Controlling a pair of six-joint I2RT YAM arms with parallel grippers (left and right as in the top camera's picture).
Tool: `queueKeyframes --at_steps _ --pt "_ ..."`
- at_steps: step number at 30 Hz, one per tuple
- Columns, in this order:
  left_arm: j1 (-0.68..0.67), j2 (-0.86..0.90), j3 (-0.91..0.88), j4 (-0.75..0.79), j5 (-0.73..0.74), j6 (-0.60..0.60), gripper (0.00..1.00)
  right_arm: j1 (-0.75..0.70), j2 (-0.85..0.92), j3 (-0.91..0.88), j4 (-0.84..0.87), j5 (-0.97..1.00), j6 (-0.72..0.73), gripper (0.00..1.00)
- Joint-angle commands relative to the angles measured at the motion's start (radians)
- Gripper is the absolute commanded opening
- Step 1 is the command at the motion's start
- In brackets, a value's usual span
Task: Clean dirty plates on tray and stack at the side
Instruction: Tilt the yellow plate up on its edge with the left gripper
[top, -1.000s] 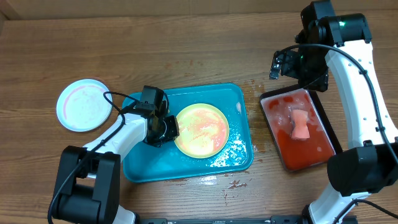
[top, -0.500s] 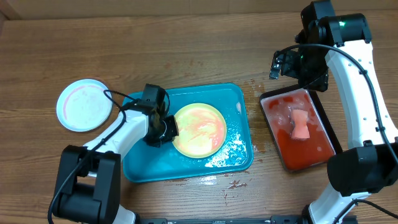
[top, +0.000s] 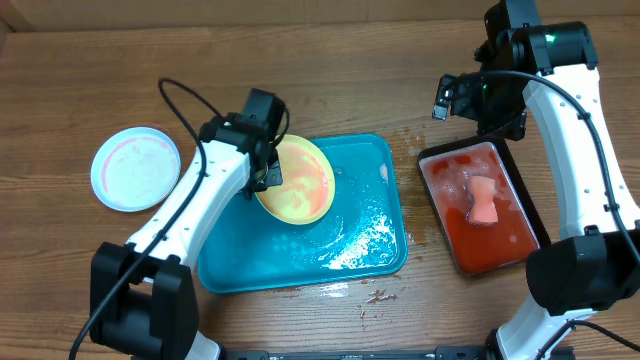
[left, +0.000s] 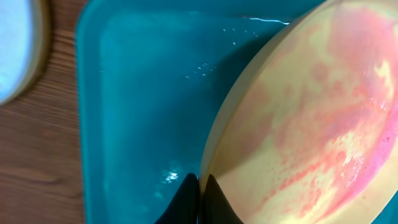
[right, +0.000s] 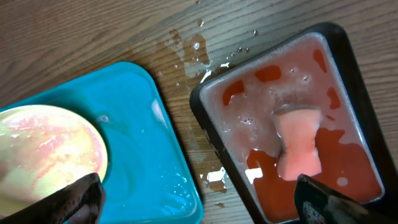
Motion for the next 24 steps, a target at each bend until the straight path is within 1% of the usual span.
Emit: queueKeyframes --at_steps 1,5,11,13,16,19,24 --pt "-0.054 -0.002 0.07 -0.038 -0.188 -0.002 0.04 0.004 -0.03 0.001 0.015 0.017 -0.003 1.0" --pt "-0.124 -0.002 0.134 -0.114 -0.343 -0.018 0.04 0.003 -0.03 -0.043 0.034 0.027 -0.003 1.0" --pt "-0.214 -0.002 0.229 -0.266 -0.563 -0.092 0.05 0.003 -0.03 -0.106 0.062 0.028 -0.003 1.0" --pt "-0.246 -0.002 0.256 -0.328 -0.635 -0.135 0.04 0.003 -0.028 -0.121 0.073 0.028 -0.004 1.0" --pt "-0.281 -0.003 0.261 -0.367 -0.706 -0.14 0.05 0.003 -0.028 -0.128 0.084 0.051 -0.003 1.0" --pt "-0.321 -0.003 0.261 -0.406 -0.784 -0.182 0.04 0.003 -0.028 -0.128 0.085 0.065 -0.003 1.0" --pt "-0.383 -0.003 0.261 -0.444 -0.881 -0.195 0.04 0.003 -0.028 -0.128 0.085 0.065 -0.003 1.0"
